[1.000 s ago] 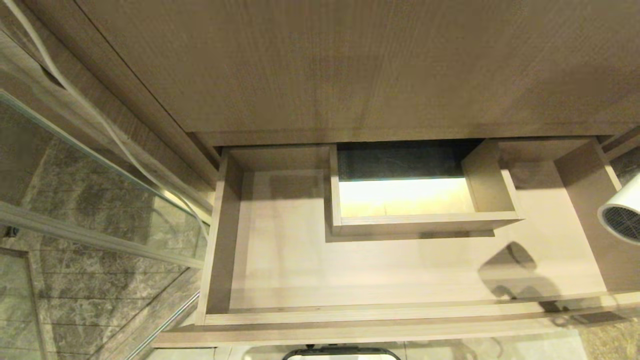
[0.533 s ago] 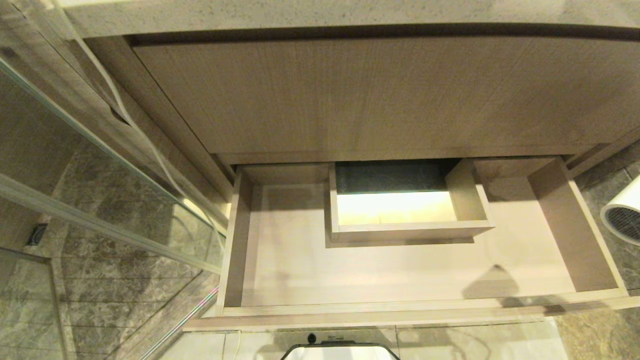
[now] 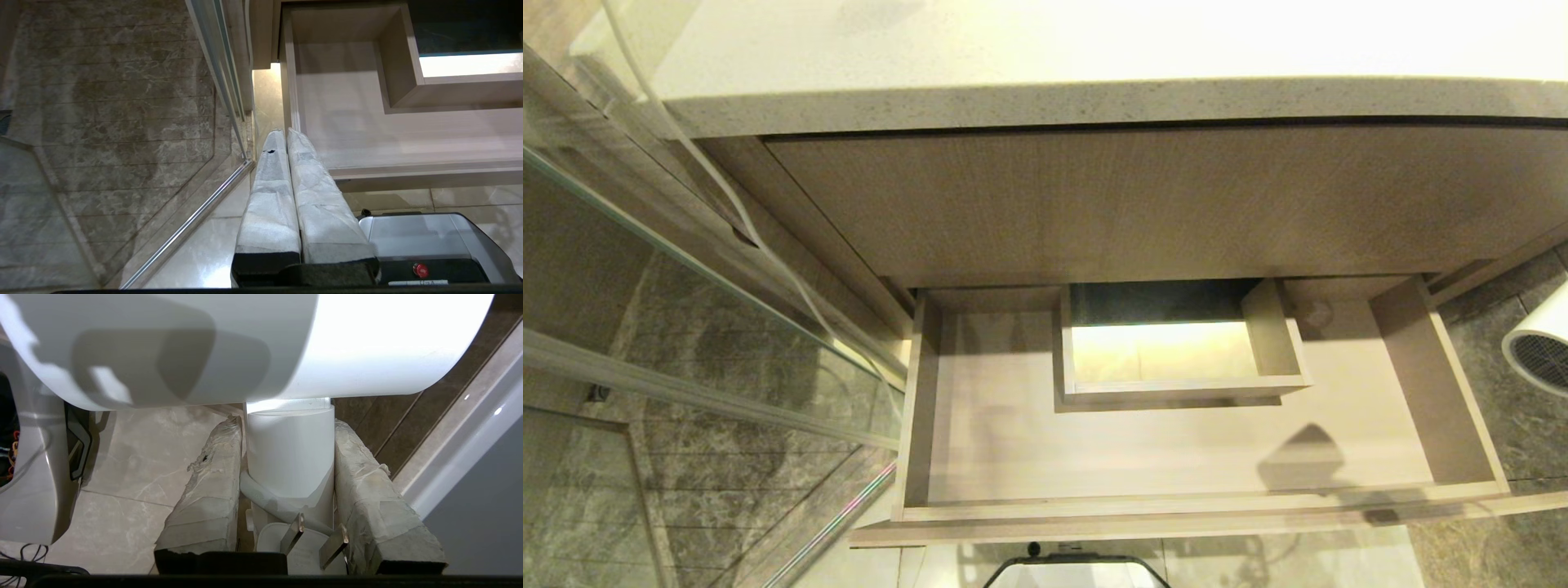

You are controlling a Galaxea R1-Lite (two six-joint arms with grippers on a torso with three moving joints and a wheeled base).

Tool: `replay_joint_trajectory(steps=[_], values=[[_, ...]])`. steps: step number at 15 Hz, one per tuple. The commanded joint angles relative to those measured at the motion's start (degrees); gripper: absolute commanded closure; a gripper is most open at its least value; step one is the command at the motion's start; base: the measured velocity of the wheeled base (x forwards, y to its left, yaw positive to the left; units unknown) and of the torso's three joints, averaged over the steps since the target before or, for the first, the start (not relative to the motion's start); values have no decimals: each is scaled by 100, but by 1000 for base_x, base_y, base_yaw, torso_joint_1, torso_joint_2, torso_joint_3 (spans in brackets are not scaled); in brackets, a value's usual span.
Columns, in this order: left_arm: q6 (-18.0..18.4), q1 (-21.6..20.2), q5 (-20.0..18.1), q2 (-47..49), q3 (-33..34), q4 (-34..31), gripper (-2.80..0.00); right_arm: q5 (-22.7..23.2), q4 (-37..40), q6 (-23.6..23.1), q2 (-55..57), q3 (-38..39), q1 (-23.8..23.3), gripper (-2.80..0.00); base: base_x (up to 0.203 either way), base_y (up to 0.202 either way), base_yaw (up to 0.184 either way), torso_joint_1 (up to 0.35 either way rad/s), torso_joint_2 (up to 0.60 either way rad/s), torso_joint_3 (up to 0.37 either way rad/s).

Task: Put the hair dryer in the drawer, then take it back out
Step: Place it on the countertop

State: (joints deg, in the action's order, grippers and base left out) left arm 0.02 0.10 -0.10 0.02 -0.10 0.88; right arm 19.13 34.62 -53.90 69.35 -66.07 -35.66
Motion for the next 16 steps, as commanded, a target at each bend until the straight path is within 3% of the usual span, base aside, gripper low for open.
replay_joint_trajectory(steps=[1, 9, 16], values=[[4, -2, 1, 6, 1, 0, 0, 12, 7, -33, -9, -2, -3, 0, 0, 0, 0, 306, -534, -250], [4, -3, 1, 6, 1, 0, 0, 3, -17, -24, 8, -20, -3, 0, 0, 0, 0, 307, -562, -258], [2, -6, 1, 6, 1, 0, 0, 12, -219, 311, -9, -55, 5, 0, 0, 0, 0, 25, -46, -23]])
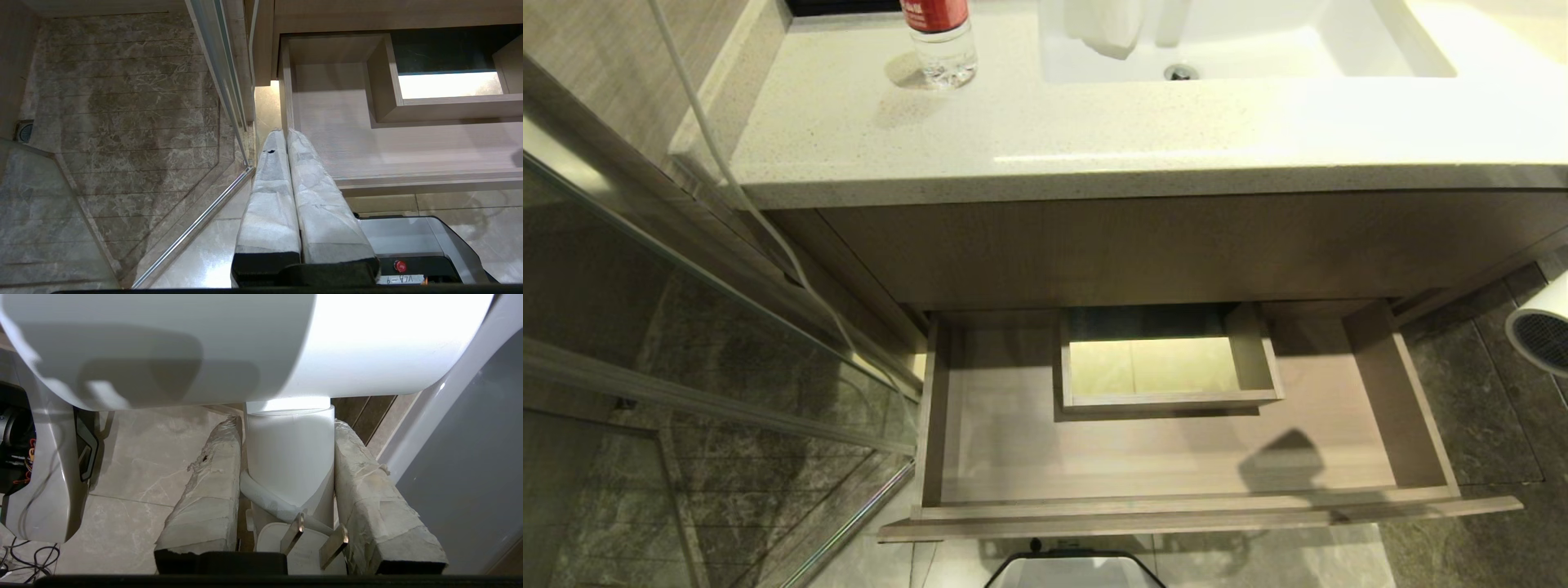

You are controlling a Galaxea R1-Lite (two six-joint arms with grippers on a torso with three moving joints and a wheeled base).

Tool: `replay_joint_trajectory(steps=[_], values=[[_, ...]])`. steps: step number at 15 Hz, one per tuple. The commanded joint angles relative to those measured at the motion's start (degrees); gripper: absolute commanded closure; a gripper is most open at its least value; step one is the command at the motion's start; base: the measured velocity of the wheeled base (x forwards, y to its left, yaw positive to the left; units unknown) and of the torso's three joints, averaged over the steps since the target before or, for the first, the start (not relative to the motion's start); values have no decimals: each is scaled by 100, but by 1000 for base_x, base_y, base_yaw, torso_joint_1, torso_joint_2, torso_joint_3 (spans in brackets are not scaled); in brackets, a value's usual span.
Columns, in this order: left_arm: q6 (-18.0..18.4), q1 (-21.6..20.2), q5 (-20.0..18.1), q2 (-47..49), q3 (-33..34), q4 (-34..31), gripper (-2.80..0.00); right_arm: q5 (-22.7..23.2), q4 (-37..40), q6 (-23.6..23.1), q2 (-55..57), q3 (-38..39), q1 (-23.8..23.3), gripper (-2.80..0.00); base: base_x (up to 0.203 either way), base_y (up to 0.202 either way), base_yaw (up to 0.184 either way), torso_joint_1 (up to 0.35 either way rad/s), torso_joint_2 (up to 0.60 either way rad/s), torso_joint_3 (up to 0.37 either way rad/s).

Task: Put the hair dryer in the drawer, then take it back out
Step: Place it on the countertop

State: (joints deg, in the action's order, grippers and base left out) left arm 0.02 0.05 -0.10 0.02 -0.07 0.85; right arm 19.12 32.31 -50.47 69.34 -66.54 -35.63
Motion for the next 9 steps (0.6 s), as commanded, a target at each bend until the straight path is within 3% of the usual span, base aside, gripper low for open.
replay_joint_trajectory(steps=[1, 4, 9], values=[[-2, 2, 1, 5, -1, 3, 0, 12, 12, -33, -24, 9, 4, 0, 0, 0, 0, 0, 0, 0], [-2, -2, 1, 6, 1, 3, 0, 73, 4, -24, -39, 9, -1, 0, 0, 0, 0, 14, 1, 16], [0, 4, 1, 6, -1, 3, 0, 233, -5, -33, -142, 9, -5, 0, 0, 0, 0, 230, 8, 234]])
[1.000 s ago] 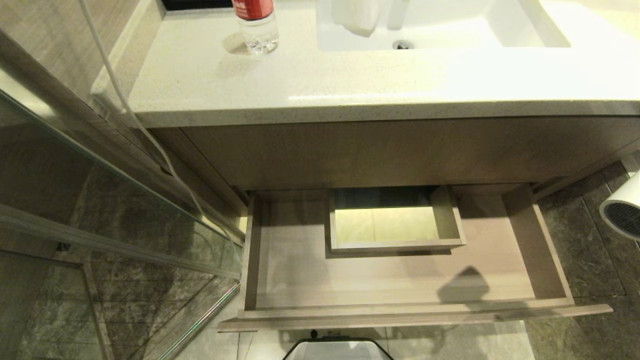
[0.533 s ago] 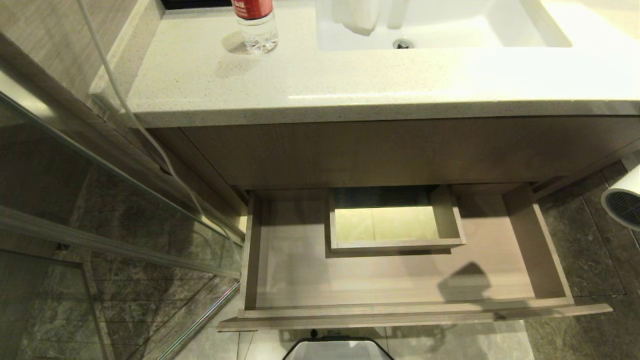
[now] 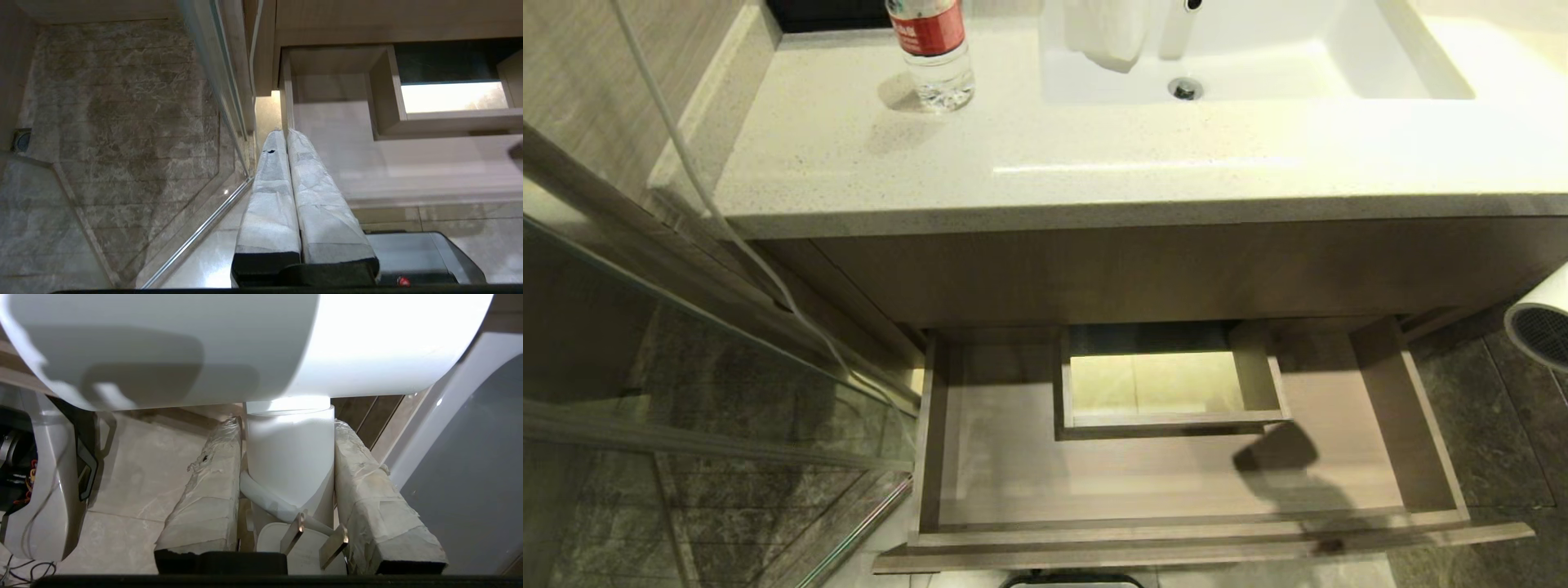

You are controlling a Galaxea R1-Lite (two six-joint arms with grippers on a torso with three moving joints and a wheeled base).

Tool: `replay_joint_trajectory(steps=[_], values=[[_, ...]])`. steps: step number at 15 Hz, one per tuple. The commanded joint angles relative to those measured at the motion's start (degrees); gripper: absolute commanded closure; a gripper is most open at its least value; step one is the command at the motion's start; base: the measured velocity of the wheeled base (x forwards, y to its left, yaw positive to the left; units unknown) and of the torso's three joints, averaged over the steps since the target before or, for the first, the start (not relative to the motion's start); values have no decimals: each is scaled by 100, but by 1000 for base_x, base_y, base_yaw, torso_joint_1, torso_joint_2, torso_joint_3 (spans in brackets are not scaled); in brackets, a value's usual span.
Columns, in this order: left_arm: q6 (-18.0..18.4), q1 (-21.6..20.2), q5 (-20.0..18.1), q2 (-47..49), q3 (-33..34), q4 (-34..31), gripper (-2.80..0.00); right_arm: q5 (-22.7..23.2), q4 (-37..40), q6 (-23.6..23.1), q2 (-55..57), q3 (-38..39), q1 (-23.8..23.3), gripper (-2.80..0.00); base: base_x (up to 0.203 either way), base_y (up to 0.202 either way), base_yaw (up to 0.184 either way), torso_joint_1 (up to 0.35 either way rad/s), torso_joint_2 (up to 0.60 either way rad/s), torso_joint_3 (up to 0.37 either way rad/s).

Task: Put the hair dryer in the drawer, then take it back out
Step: Place it on the countertop

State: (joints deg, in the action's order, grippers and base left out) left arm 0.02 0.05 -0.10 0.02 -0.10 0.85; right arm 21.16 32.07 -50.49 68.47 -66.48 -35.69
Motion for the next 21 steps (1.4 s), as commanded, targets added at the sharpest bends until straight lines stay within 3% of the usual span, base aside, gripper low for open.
replay_joint_trajectory(steps=[1, 13, 21], values=[[-2, 4, 1, 6, 3, 3, 0, 46, 5, -24, -91, -15, 1, 0, 0, 0, 0, 283, -2, 265], [-2, -5, 1, 6, 1, 3, 0, 159, -364, 445, -765, -356, -17, 0, 0, 0, 0, 65, -4, 56], [5, -3, 1, 6, 1, 3, 0, 433, -379, 597, -362, -1066, -63, 0, 0, 0, 0, 287, -87, 198]])
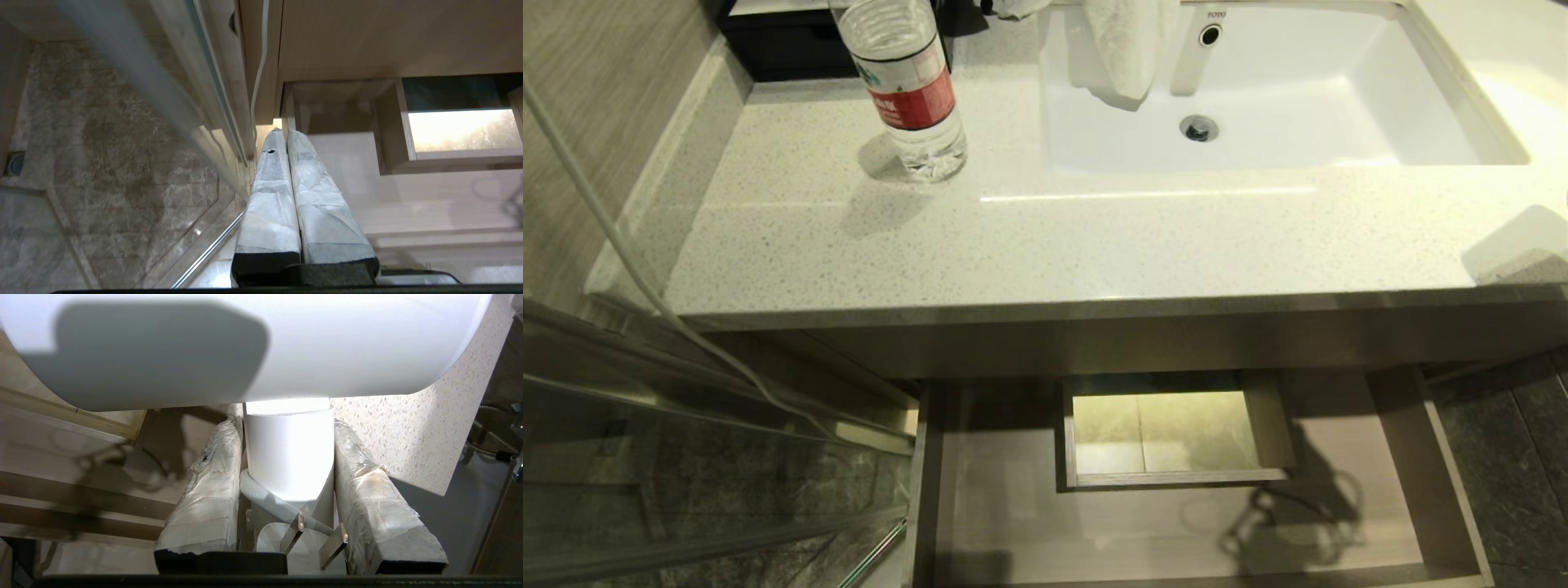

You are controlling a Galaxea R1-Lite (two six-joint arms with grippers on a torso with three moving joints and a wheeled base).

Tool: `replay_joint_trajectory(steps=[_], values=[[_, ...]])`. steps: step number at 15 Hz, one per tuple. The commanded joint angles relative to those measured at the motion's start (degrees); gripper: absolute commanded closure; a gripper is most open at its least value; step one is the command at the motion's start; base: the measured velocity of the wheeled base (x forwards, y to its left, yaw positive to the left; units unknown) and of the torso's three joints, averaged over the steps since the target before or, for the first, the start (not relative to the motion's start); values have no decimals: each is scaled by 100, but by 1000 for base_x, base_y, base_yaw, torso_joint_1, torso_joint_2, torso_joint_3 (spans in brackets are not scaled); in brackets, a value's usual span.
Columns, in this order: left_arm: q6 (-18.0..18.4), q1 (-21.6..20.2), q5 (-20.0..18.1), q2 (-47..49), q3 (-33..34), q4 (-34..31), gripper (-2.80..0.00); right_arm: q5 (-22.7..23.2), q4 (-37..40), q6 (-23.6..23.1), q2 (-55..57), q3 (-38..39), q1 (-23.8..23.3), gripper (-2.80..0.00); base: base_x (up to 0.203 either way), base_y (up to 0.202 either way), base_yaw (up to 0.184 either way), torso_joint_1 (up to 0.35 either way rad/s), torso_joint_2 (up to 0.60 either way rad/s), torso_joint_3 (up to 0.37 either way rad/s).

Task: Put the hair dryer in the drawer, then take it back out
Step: Place it on the countertop

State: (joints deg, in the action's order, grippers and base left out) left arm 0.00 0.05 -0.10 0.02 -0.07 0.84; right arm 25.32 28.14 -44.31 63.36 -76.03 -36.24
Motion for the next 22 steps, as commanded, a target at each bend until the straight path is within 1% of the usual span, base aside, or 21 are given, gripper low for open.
replay_joint_trajectory(steps=[1, 4, 7, 10, 13, 17, 21, 22], values=[[0, -5, 1, 6, -1, 4, 0, 17, 8, -17, 250, -230, -25, 0, 0, 0, 0, 356, -154, 196], [0, 2, 1, 6, -1, 4, 0, 17, -51, -12, 729, -675, -165, 0, 0, 0, 0, 234, -99, 122], [9, -5, 1, 6, -1, 4, 0, 11, -80, -19, 1380, -1256, -354, 0, 0, 0, 0, 38, -19, 25], [0, -5, 1, 6, -1, 4, 0, -7, 20, -54, 2104, -1800, -419, 0, 0, 0, 0, 0, 0, 0], [0, -5, 1, 6, -1, 4, 0, -35, 68, -56, 2780, -2272, -408, 0, 0, 0, 0, 0, 0, 0], [0, -5, 1, 6, -1, 4, 0, -36, 79, -76, 3583, -2932, -274, 0, 0, 0, 0, 0, 0, 0], [0, -5, 1, 6, -1, 4, 0, -27, 16, -86, 3763, -3014, -146, 0, 0, 0, 0, 0, 0, 0], [0, -5, 1, 6, -1, 4, 0, -27, 16, -95, 3798, -3006, -137, -280, 0, 0, 0, 0, 0, 0]])
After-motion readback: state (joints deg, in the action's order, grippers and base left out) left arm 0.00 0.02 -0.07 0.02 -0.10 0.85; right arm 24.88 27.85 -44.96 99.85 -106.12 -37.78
